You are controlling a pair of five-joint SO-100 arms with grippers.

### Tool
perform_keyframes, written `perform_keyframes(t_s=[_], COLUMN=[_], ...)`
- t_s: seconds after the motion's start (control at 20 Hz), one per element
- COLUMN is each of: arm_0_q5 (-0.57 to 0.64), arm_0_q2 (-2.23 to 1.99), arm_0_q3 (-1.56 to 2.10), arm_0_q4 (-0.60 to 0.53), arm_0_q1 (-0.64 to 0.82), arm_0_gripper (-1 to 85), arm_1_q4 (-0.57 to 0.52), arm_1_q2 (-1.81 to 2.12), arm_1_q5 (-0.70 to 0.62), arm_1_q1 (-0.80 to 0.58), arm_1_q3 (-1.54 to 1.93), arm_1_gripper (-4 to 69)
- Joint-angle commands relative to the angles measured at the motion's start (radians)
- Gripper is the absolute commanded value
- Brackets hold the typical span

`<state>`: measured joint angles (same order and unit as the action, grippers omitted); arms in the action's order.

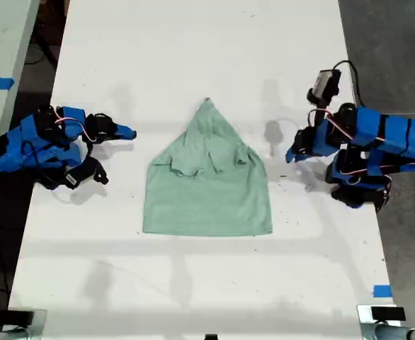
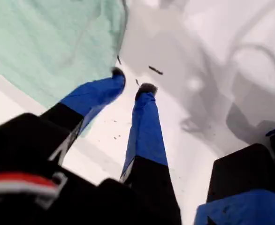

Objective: Fold t shirt

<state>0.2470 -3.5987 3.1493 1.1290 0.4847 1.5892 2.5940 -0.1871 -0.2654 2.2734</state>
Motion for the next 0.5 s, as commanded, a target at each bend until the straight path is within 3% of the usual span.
perform_keyframes(t_s=[0.0,0.2,0.45], arm_0_q5=[0.011,0.011,0.012], arm_0_q2=[-0.008,-0.008,-0.008], arm_0_q3=[-0.011,-0.011,-0.011], arm_0_q4=[-0.02,-0.02,-0.02], arm_0_q1=[0.005,0.002,0.0], arm_0_gripper=[-0.2,-0.2,-0.2], arm_1_q4=[-0.049,-0.164,-0.33], arm_1_q2=[-0.206,-0.385,-0.56], arm_1_q5=[0.101,0.181,0.192], arm_1_q1=[0.137,0.245,0.29], arm_1_q3=[-0.12,-0.129,-0.135], arm_1_gripper=[20.5,21.0,21.0])
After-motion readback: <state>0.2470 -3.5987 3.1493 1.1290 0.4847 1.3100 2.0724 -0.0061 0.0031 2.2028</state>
